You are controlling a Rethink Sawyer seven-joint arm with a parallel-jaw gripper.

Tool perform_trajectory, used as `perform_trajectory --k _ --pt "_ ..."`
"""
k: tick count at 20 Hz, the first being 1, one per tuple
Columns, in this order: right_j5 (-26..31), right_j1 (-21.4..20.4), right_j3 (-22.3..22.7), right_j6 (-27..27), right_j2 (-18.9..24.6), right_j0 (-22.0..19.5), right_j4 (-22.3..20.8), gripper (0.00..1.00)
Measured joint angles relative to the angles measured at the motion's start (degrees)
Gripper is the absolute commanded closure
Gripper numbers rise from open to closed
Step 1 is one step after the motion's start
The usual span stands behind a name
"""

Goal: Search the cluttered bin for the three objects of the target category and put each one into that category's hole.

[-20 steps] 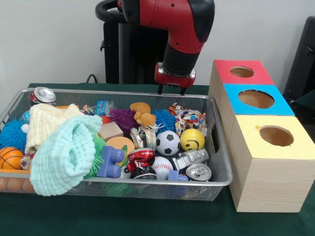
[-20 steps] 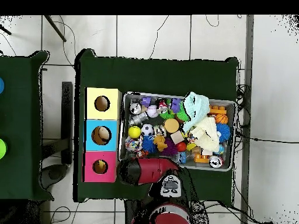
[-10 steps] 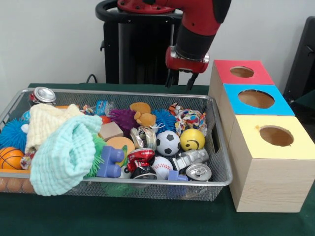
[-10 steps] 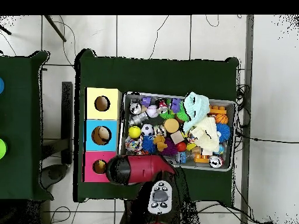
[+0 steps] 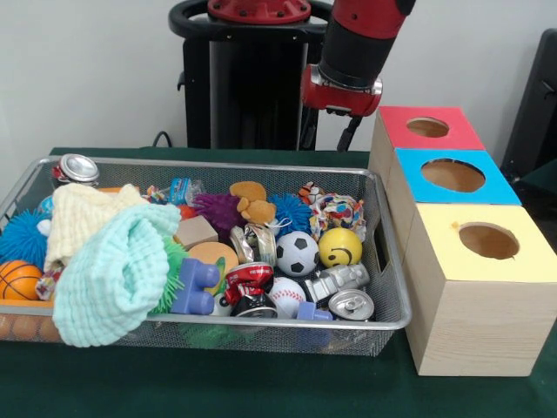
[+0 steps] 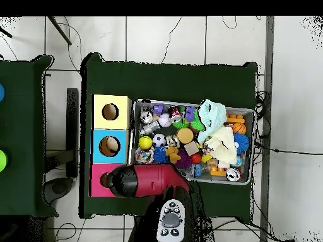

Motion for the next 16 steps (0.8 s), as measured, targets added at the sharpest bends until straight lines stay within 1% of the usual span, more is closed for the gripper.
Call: perform_trajectory --k 9,16 --pt "0.0 0.1 -2.4 0.0 0.0 -0.8 0.0 0.0" --pt "0.0 1.6 -3.3 0.0 0.0 -2.1 0.0 0.0"
